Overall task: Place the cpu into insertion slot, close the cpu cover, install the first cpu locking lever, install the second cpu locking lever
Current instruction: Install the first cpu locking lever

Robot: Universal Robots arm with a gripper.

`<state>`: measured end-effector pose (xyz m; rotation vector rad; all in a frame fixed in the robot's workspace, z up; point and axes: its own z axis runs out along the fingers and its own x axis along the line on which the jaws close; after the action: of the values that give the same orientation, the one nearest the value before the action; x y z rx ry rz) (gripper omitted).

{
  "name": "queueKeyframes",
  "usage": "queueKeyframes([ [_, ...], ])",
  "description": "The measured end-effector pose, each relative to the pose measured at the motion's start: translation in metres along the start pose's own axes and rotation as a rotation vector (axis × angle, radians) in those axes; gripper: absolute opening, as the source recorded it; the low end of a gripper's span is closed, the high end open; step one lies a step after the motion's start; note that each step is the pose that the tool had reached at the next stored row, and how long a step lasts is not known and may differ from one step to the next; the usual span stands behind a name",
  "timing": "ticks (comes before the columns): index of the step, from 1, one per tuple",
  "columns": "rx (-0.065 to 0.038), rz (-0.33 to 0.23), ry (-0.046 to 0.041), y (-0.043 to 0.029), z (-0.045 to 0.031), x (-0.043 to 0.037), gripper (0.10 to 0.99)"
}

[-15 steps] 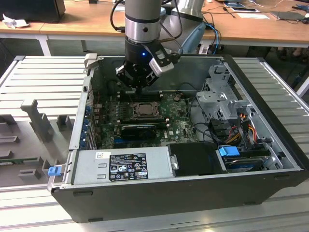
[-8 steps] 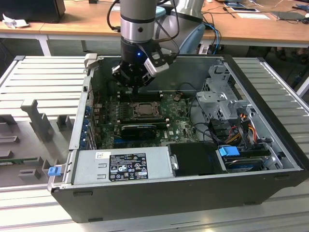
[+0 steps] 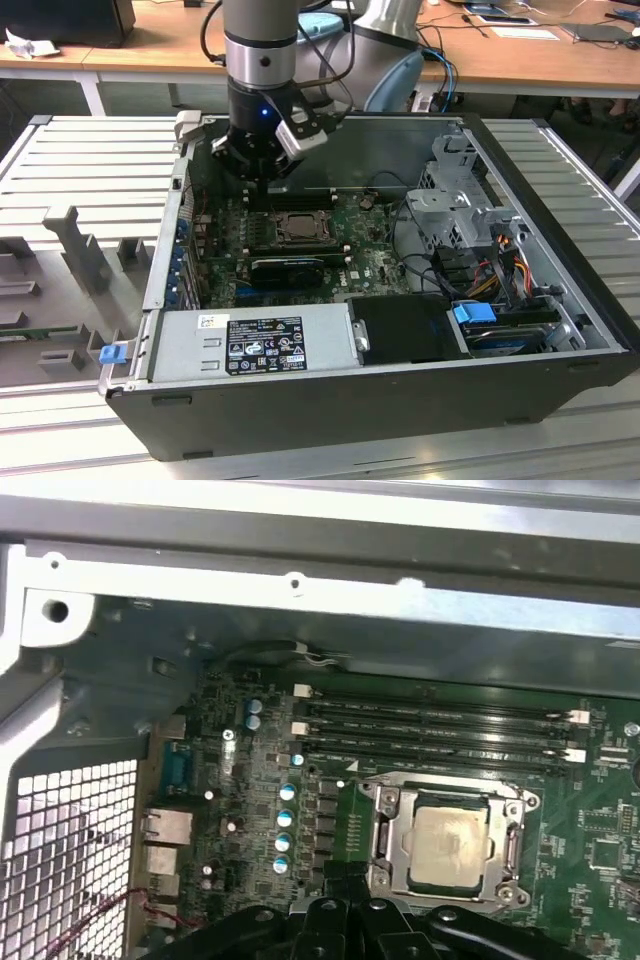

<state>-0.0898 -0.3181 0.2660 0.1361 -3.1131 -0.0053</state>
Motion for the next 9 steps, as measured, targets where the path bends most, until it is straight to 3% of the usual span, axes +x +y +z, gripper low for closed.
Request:
queueKeyframes([
  [3, 0.0, 0.0, -0.0032, 0.0016, 0.001, 0.0059, 0.106],
  [6, -0.001, 0.0, -0.0034, 0.0064, 0.0018, 0.0064, 0.106],
  [9, -0.011, 0.0, -0.0056, 0.0105, 0.0026, 0.0094, 0.106],
])
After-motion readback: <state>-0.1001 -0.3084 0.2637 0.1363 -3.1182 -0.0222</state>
